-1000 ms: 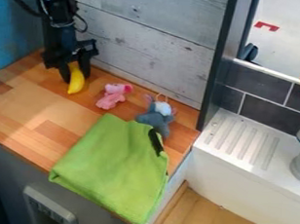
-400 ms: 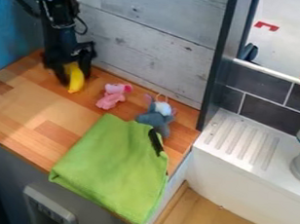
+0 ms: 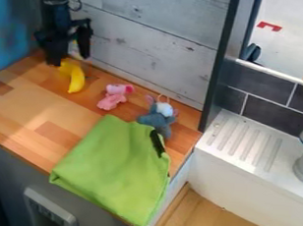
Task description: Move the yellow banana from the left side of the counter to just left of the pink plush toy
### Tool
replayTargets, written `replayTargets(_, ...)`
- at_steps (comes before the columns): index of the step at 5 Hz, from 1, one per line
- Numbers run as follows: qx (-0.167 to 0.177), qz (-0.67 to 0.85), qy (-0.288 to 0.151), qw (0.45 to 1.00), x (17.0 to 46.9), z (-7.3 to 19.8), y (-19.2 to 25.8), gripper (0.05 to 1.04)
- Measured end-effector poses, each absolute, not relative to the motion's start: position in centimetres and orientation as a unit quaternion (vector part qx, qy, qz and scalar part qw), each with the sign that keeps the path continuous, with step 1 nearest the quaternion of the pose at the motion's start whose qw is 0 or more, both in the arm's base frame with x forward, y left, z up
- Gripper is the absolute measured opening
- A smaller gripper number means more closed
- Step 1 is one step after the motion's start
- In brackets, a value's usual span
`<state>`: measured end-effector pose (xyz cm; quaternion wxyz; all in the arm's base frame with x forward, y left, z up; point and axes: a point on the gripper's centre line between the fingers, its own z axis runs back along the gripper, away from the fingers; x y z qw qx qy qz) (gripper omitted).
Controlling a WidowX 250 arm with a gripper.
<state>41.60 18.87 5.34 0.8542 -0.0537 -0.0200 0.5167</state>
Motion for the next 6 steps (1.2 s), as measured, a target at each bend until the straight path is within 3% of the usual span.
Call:
replayTargets(1,-0.053,0.509,-0.04,0.858,38.8,6.8,19.4,1.001)
replayTargets(2,-0.05,0.426,-0.076,0.9,35.3,10.5,17.7,1.001)
replayTargets(3,0.005,0.32,-0.085,0.944,29.9,11.7,16.1,1.001)
replayTargets(4,0.041,0.231,-0.075,0.969,27.2,10.5,11.2,1.001)
replayTargets(6,0.042,0.089,-0.02,0.995,25.9,8.1,1.6,1.001)
